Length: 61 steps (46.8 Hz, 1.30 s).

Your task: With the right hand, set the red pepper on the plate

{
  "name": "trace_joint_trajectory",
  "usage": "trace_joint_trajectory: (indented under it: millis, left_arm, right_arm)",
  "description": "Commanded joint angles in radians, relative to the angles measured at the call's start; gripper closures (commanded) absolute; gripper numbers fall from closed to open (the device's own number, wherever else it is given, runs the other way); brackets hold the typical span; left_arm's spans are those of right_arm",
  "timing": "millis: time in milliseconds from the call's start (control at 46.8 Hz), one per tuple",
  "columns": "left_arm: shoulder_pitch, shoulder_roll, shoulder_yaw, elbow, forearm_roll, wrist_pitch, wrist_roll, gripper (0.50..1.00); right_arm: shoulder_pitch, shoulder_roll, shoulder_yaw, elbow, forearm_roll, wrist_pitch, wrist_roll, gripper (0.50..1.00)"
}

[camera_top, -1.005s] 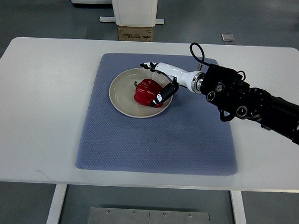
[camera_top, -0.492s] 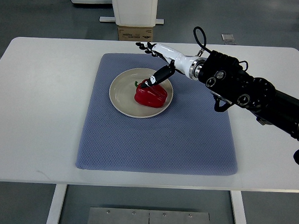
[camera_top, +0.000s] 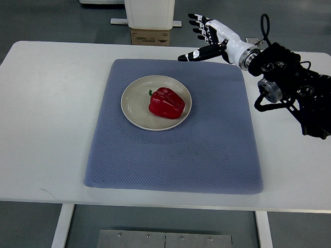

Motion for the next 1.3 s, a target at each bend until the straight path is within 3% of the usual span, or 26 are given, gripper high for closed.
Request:
trace_joint_trajectory:
  millis: [0,342,727,1282]
  left_arm:
    - [0.000,0.000,0.000,0.000,0.000,0.000,0.000,0.500]
    - [0.000,0.000,0.000,0.000,0.000,0.000,0.000,0.500]
    - [0.000,0.000,0.000,0.000,0.000,0.000,-0.001,0.500]
    - [0.000,0.000,0.000,0.000,0.000,0.000,0.000,0.500]
  right_arm:
    - [-0.028,-0.017,0.044,-0.001,0.002,-0.023,0.000,0.505]
    - [-0.127,-0.076,0.188,-0.003,0.068,-0.095,-0.002,0.505]
    - [-0.139,-0.066,0.225,-0.005,0.155,-0.154,-0.002,0.505]
    - [-0.193,-0.048,0.337,-0.003,0.275,-0.157,-0.023,0.500]
